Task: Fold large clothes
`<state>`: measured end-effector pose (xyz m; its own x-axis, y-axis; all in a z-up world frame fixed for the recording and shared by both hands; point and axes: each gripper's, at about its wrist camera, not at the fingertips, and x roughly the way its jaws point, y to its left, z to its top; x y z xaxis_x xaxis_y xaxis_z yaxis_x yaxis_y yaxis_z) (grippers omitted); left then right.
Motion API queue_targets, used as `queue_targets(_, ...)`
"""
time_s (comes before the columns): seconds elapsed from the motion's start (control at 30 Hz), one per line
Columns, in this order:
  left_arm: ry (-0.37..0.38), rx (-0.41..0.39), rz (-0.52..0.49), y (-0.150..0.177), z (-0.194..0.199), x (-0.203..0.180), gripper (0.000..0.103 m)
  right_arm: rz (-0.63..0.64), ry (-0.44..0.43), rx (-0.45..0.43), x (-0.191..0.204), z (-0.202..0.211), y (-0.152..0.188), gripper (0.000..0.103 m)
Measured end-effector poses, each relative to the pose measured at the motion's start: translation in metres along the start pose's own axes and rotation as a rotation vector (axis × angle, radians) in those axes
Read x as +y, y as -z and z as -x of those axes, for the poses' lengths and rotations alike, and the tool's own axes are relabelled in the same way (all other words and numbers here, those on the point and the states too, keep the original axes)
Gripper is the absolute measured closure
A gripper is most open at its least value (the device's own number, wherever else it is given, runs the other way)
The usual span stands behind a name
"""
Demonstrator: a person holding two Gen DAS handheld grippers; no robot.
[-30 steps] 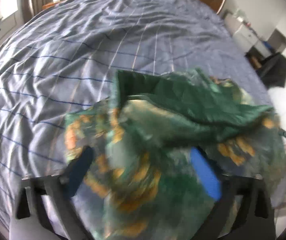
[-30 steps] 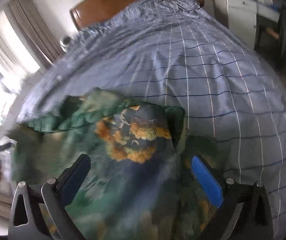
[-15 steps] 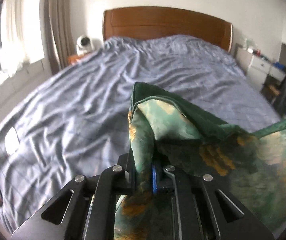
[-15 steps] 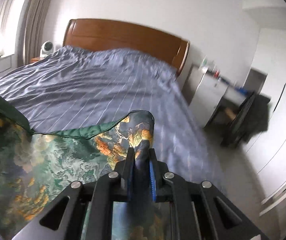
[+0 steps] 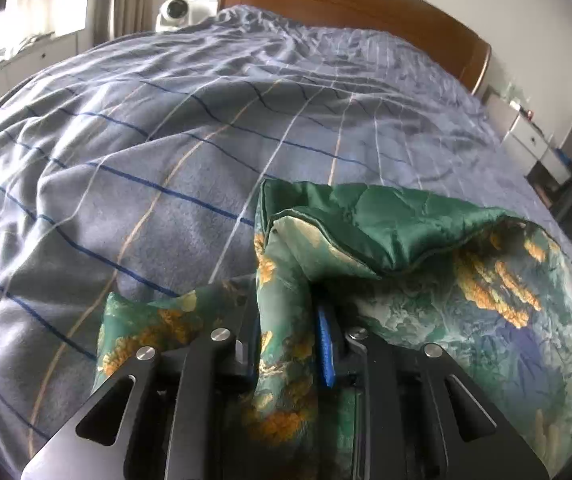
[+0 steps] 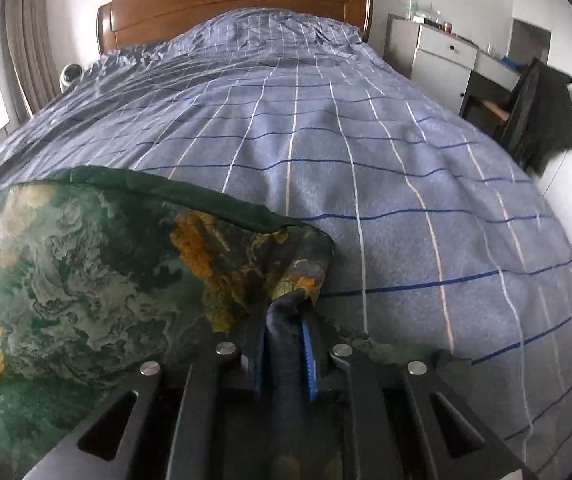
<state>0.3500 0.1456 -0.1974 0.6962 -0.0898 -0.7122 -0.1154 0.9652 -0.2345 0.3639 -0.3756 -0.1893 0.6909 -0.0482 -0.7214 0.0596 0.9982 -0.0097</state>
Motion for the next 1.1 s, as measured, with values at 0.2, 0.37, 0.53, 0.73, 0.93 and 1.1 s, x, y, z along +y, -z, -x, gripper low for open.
queue_targets(0.2,0.019,-0.011,0.010,0.000,0.000,-0.004,0.078,-0.012,-0.006,-0.008,-0.004,-0.006,0.002,0.086)
queue_targets(0.37,-0.057,-0.011,-0.034,-0.002,0.004,-0.013,0.071,-0.043,-0.038,-0.005,-0.004,-0.008,-0.001,0.086)
queue_targets(0.53,-0.166,0.065,0.023,-0.021,0.024,-0.008,0.025,-0.103,-0.114,0.008,-0.015,-0.007,-0.004,0.086)
queue_targets(0.73,-0.045,-0.023,0.112,-0.041,0.101,0.010,0.015,-0.260,-0.303,0.133,-0.071,0.007,-0.027,0.052)
queue_targets(0.93,-0.024,-0.012,-0.041,-0.064,0.082,-0.044,0.009,-0.175,-0.310,-0.038,-0.072,0.074,-0.056,0.049)
queue_targets(1.1,-0.129,-0.001,-0.123,-0.083,0.021,-0.072,0.009,-0.099,-0.390,-0.021,-0.008,0.066,-0.053,0.044)
